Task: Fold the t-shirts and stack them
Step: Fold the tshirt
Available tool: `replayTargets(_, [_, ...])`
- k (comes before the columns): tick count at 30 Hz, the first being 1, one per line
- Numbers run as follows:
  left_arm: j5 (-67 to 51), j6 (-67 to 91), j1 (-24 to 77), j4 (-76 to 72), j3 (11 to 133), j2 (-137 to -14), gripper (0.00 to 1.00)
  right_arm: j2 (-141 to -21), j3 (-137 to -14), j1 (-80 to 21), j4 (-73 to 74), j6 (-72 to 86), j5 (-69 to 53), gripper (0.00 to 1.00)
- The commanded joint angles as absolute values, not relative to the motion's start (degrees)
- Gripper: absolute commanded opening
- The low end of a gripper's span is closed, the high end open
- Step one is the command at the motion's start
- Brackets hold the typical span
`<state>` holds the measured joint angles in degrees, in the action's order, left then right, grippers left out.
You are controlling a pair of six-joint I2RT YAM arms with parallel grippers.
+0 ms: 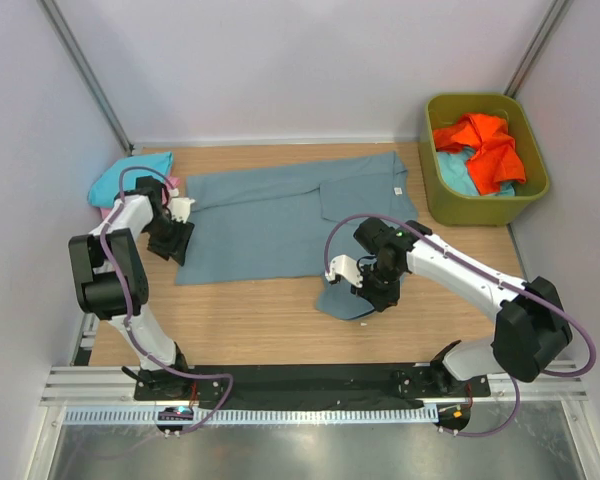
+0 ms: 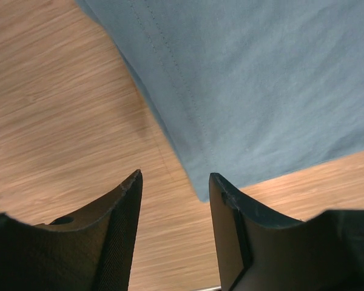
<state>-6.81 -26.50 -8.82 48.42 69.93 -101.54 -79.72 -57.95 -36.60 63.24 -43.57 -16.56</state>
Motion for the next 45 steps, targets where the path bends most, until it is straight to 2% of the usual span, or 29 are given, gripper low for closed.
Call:
replayTargets(1, [-16.3, -21.9, -11.3, 57.4, 73.7, -103.7, 0.5, -80.1, -59.2, -36.2, 62.4, -43.6, -16.1, 0.01])
replayTargets(9, [-18.2, -20.4, -13.6, 61.5, 72.3, -103.4, 0.5, -80.9, -59.0, -35.4, 61.3, -43.4, -16.3, 0.01])
replayTargets(23, [-17.3, -18.3, -15.0, 57.7, 66.4, -104.0, 0.47, -81.3, -58.9, -34.7, 61.3, -43.4, -16.3, 0.01])
replayTargets(45, [-12.9, -16.3, -16.3, 53.6, 68.3, -106.1, 0.44, -82.0, -58.8, -34.1, 60.9, -43.2, -16.3, 0.01])
